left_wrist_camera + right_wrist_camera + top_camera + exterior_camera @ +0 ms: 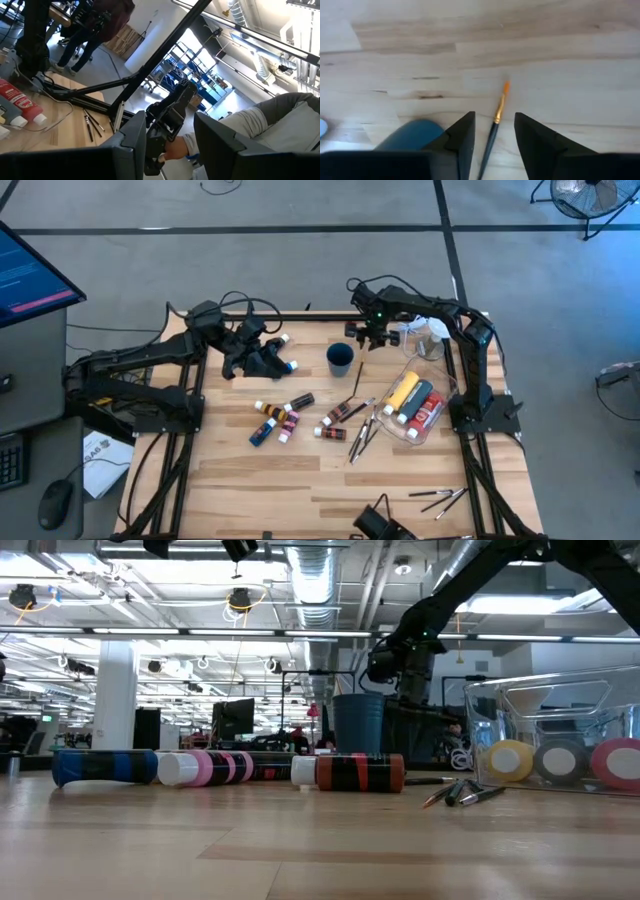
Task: Pick & Place Paint Supplies
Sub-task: Put the top paint brush into the blue cup
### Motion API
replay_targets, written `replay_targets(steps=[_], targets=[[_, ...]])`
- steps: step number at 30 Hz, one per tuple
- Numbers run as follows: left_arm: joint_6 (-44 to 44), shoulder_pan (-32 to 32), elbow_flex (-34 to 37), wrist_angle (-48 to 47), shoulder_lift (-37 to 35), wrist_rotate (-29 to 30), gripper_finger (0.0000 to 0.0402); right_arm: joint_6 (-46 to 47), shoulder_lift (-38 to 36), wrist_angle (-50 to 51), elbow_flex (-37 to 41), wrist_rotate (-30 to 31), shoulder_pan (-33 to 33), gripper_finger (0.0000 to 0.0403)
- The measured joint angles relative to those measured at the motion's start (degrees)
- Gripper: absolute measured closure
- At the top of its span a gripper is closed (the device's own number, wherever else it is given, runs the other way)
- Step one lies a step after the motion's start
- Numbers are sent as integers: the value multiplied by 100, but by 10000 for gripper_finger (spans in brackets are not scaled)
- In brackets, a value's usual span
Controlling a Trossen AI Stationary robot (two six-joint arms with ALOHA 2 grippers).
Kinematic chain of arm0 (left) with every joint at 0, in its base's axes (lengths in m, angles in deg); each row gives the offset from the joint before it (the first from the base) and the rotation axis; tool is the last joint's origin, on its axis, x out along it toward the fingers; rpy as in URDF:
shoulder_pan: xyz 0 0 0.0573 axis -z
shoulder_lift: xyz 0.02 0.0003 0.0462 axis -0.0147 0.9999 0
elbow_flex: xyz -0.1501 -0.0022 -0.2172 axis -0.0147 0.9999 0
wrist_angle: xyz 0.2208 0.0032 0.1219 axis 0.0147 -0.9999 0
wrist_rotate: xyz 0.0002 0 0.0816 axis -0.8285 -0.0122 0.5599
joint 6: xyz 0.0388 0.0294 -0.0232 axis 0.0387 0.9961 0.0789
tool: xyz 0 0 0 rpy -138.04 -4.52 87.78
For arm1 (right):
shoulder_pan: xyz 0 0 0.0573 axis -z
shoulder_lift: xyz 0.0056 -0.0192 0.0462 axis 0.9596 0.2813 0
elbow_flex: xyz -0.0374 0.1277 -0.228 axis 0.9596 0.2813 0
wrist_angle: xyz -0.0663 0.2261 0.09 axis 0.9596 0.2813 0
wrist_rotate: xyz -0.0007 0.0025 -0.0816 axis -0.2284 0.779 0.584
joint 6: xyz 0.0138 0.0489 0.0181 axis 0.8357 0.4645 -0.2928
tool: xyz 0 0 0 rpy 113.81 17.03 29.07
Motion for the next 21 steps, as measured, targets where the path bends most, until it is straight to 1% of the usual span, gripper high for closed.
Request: replay_targets(steps=[3, 5, 8, 15, 17, 19, 21], targets=[[0, 0, 0, 8, 0, 0, 276, 8, 0, -14, 42, -25, 0, 278], [0, 0, 0, 14, 0, 0, 276, 115, 0, -146, 186, -124, 2, 273], [0, 32, 0, 14, 0, 0, 276, 135, 4, -173, 342, -138, 0, 254], [0, 140, 0, 16, 0, 2, 276, 188, 4, -368, 363, -10, -4, 203], [0, 153, 0, 16, 0, 29, 276, 256, 33, -407, 363, -8, -8, 195], [-1, 153, 0, 16, 0, 68, 276, 328, 221, -502, 342, -48, -55, 192], [-2, 153, 0, 16, 0, 69, 276, 319, 365, -393, 350, -243, -76, 193]])
